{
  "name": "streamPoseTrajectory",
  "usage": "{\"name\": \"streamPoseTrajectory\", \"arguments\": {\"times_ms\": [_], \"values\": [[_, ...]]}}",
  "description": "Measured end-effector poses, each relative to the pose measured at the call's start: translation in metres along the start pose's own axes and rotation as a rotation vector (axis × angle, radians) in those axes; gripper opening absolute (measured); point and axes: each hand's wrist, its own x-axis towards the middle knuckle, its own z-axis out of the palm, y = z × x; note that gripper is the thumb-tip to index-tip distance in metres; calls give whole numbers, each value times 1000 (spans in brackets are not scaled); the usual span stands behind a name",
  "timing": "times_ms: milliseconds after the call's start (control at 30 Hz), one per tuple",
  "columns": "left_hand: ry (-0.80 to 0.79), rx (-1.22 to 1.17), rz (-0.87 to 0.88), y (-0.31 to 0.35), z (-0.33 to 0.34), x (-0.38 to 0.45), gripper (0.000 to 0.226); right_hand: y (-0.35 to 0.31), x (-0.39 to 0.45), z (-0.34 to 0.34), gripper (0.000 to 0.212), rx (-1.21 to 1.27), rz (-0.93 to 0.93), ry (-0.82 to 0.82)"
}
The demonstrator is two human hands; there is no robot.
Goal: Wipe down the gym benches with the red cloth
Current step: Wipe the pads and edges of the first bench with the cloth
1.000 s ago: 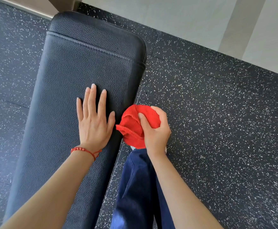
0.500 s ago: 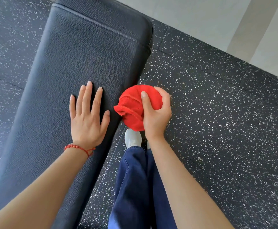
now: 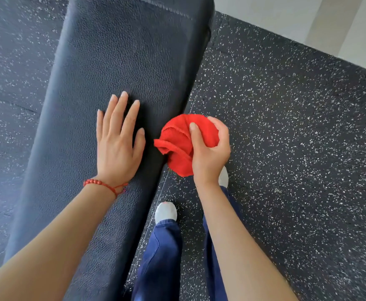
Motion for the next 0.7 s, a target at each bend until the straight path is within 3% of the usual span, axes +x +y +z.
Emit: {"name": "streamPoseTrajectory", "arguments": {"times_ms": [267,700], "values": [[-87,172,3,-41,-15,-87,53,-14,20,15,27,20,-49,94],[-71,217,22,-43,-9,-92,58,41,-78,-12,27,-17,28,50]]}}
